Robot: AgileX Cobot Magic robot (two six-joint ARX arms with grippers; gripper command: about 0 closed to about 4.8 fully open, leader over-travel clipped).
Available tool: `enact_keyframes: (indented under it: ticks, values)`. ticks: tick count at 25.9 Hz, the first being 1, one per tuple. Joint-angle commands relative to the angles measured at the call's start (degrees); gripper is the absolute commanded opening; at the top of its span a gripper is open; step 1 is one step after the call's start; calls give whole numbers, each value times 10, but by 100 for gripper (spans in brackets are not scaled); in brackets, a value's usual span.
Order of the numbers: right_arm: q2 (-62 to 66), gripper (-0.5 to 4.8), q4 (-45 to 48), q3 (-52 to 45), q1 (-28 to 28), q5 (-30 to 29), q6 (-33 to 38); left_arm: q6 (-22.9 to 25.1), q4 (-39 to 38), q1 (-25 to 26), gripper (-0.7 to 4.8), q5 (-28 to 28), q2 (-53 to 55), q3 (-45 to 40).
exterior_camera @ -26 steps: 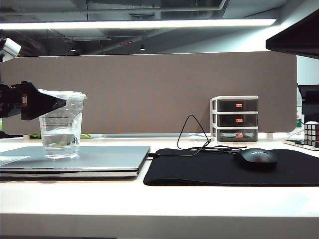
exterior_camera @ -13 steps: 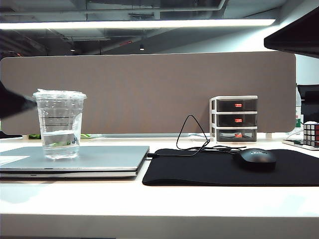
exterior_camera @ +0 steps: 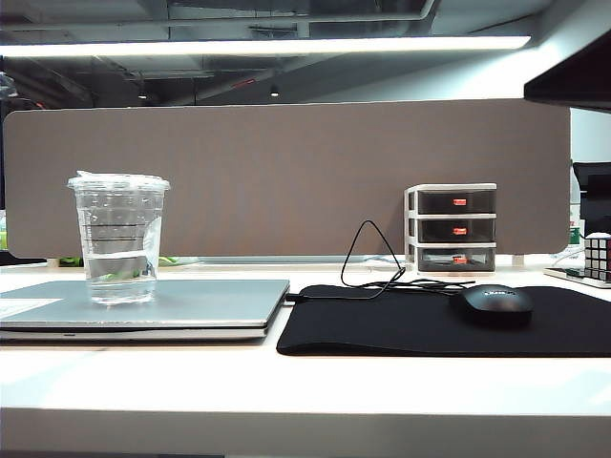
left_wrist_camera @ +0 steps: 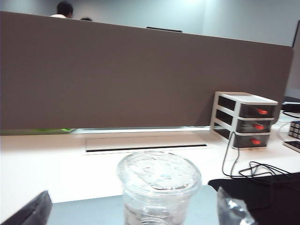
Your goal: Pick up the coffee cup and place it over the laptop.
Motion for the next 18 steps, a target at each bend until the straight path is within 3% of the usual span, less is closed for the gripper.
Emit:
enact_keyframes:
  ticks: [1,6,11,15,18]
  values:
    - [0,-5,13,4,0,77,-26,-2,-124,1,433,-46,-79,1]
    - [0,-5,12,4,0,155,-60,2,-242,1,299,-77,-176,2]
    - [0,-5,13,3,-1,203,-75,25,-325,1,72,-77,-260,2]
    - [0,-5,15,4,-6,211,-92,41,-379,1,20,-87,-317,3]
    - [0,-5,6,18,-30,207,-89,73,-504,1,16,-119,-381,26]
